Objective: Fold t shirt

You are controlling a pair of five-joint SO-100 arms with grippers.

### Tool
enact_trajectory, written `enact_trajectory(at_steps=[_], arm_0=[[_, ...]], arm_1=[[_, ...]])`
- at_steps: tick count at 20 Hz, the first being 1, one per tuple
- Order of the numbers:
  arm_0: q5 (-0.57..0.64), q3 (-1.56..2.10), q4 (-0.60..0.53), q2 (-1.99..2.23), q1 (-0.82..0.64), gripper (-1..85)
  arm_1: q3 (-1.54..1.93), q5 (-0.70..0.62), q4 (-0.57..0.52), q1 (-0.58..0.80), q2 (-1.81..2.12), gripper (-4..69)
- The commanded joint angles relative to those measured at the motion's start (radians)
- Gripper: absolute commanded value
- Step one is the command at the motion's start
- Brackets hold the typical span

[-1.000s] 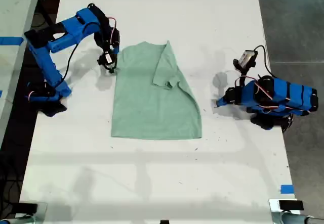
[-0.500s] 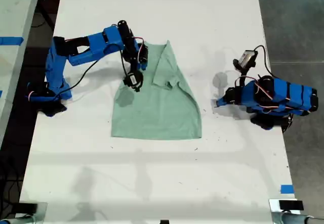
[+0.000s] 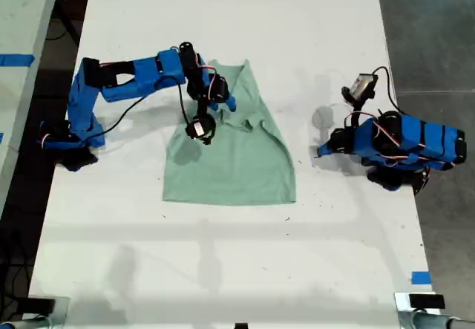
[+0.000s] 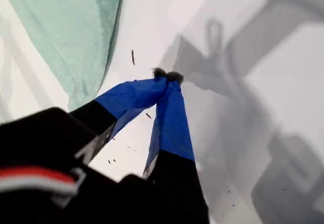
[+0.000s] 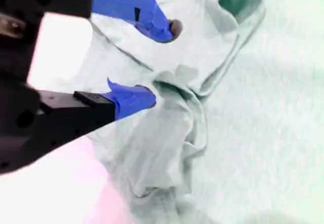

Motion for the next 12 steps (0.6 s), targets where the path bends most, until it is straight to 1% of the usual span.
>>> enact_trajectory(at_steps=[1, 2, 4, 5, 6, 7, 8, 10, 12], arm_0=[[0.028, -0.041, 0.086, 0.29, -0.06, 11.2], [0.02, -0.011, 0.12, 0.41, -0.081, 0.1], [0.017, 0.15, 0.126, 0.716, -0.112, 0.1], [0.009, 0.287, 0.095, 0.899, -0.104, 0.1], [-0.009, 0.468, 0.006, 1.117, -0.072, 0.1], [-0.044, 0.681, -0.106, 1.345, -0.029, 0.1], [-0.104, 0.887, -0.179, 1.574, -0.008, 0.0], [-0.192, 1.299, -0.259, 1.98, -0.018, 0.0], [-0.241, 1.703, -0.408, 2.306, 0.077, 0.0]], arm_1=[[0.038, -0.006, -0.02, -0.009, 0.005, -2.5], [0.038, -0.006, -0.02, -0.009, 0.005, -2.5], [0.038, -0.006, -0.02, -0.009, 0.005, -2.5], [0.038, -0.006, -0.02, -0.009, 0.005, -2.5], [0.038, -0.006, -0.02, -0.009, 0.005, -2.5], [0.038, -0.006, -0.02, -0.008, 0.005, -2.5], [0.038, -0.006, -0.02, -0.008, 0.005, -2.5], [0.038, -0.006, -0.02, -0.008, 0.005, -2.5], [0.038, -0.006, -0.021, -0.005, 0.005, -2.5]])
